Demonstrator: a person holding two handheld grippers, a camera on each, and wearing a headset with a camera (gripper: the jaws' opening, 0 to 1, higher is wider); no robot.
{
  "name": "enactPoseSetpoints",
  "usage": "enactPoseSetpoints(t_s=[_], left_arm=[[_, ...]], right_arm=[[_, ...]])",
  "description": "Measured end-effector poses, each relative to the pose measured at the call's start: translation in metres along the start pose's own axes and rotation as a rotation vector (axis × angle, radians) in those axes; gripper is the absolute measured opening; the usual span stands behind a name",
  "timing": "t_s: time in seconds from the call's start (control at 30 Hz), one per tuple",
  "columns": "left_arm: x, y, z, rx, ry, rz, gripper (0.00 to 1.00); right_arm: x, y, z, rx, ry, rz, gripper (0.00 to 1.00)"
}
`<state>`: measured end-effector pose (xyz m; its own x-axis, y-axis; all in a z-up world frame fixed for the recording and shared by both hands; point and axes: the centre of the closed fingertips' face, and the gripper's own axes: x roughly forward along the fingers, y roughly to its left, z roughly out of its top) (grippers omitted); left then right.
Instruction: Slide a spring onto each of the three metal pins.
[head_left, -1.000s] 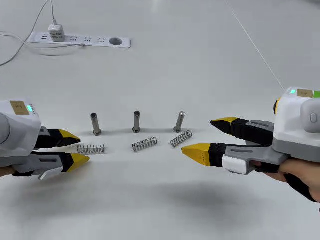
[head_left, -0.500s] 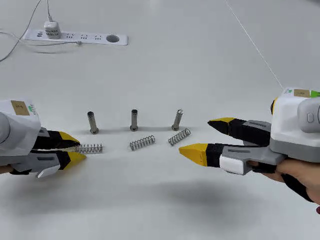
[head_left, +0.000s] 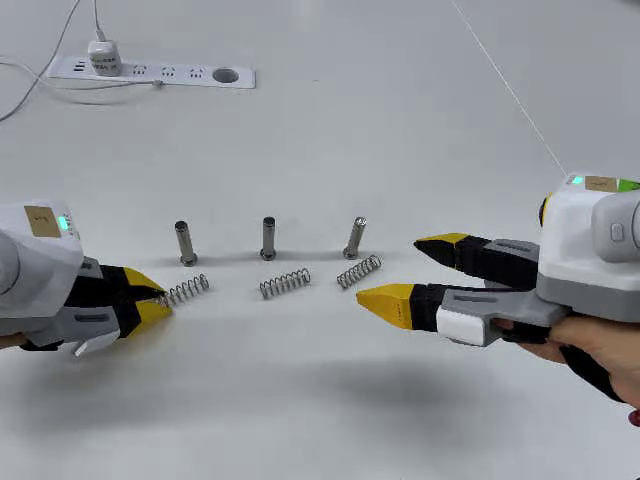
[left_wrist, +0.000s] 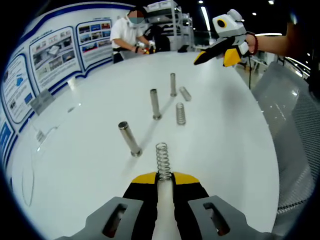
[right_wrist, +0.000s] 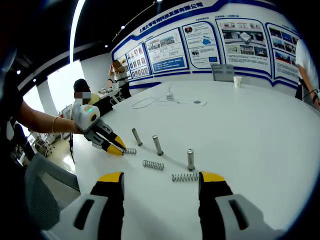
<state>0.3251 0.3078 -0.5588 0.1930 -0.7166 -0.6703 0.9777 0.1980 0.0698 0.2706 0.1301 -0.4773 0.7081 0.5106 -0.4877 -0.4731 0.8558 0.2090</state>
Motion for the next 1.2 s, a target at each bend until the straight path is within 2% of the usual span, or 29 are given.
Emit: enactPoseSetpoints(t_s=[0.23, 0.4, 0.67, 0.73, 0.83, 1.0, 1.07, 1.2], left_arm=[[-0.003, -0.004, 0.01, -0.016, -0.048, 0.009, 0.09], [-0.009, -0.008, 0.024, -0.055, -0.113, 0.023, 0.09], [-0.017, -0.022, 0.044, -0.086, -0.186, 0.049, 0.09], [-0.017, -0.026, 0.046, -0.078, -0.187, 0.055, 0.09], [-0.02, -0.032, 0.054, -0.094, -0.217, 0.068, 0.09], [-0.027, -0.035, 0.07, -0.117, -0.279, 0.11, 0.09], [-0.028, -0.037, 0.074, -0.121, -0.29, 0.115, 0.09], [-0.032, -0.039, 0.086, -0.136, -0.338, 0.135, 0.09]], right_arm=[[0.0, 0.001, 0.001, 0.005, -0.003, 0.0, 0.61], [0.0, 0.006, 0.007, 0.027, -0.027, 0.007, 0.61], [0.007, 0.021, 0.021, 0.073, -0.07, 0.036, 0.58], [0.009, 0.025, 0.023, 0.08, -0.073, 0.047, 0.56], [0.012, 0.032, 0.024, 0.103, -0.077, 0.065, 0.55], [0.017, 0.04, 0.031, 0.156, -0.103, 0.088, 0.52], [0.018, 0.042, 0.033, 0.176, -0.113, 0.093, 0.51], [0.022, 0.048, 0.039, 0.212, -0.134, 0.107, 0.47]])
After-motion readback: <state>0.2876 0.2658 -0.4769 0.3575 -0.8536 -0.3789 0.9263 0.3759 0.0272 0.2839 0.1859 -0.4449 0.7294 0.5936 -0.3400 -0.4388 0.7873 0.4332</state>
